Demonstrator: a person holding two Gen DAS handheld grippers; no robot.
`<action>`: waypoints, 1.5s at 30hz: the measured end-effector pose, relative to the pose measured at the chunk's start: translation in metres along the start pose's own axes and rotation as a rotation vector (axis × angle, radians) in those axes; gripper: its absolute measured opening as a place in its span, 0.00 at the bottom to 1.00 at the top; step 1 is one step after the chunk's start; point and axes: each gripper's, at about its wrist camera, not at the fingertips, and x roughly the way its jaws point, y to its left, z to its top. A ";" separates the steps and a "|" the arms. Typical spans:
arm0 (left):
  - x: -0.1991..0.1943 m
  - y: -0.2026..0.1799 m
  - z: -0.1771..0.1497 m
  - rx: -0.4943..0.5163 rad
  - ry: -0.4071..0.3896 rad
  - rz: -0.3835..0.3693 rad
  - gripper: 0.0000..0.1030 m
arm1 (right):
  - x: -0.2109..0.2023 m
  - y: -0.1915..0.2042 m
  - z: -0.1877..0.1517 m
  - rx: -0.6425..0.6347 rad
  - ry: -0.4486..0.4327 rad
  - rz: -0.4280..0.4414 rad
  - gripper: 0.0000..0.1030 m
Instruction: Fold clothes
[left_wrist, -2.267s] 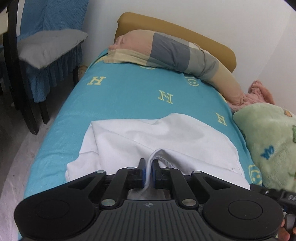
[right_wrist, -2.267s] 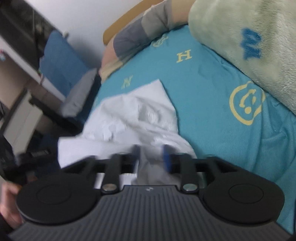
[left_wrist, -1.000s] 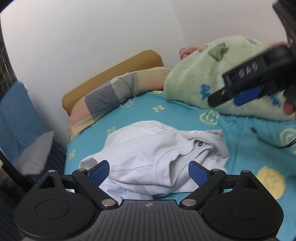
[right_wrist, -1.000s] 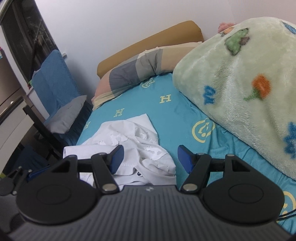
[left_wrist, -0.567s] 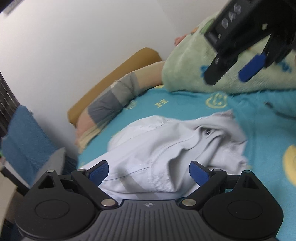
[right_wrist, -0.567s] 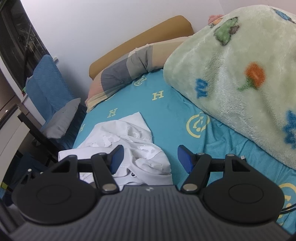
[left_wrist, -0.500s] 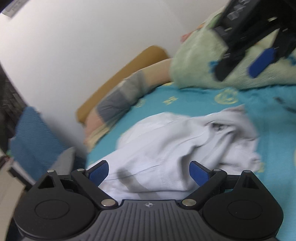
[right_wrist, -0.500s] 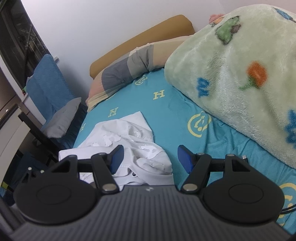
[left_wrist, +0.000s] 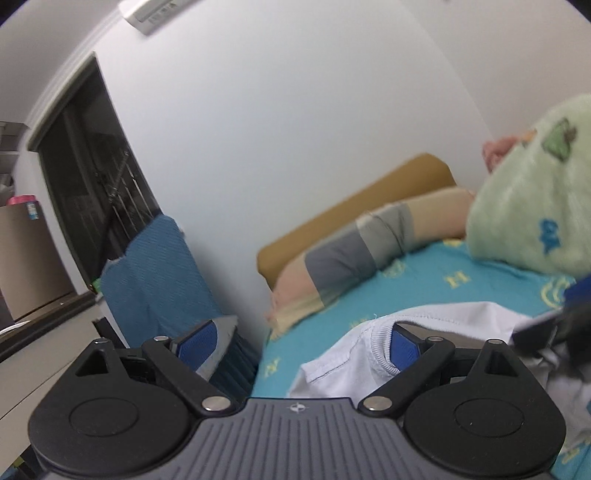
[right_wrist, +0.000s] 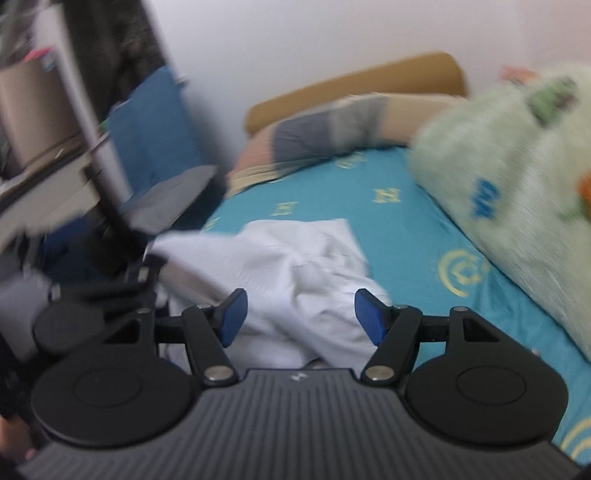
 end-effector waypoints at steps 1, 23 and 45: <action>-0.001 0.002 0.002 -0.010 0.002 0.000 0.93 | 0.002 0.003 0.000 -0.014 -0.015 -0.014 0.64; -0.015 0.031 0.010 -0.112 0.000 0.093 0.93 | -0.014 0.002 0.005 0.026 -0.143 -0.072 0.66; -0.022 0.048 0.009 -0.152 -0.021 0.125 0.93 | 0.006 0.001 0.006 0.080 -0.165 -0.074 0.66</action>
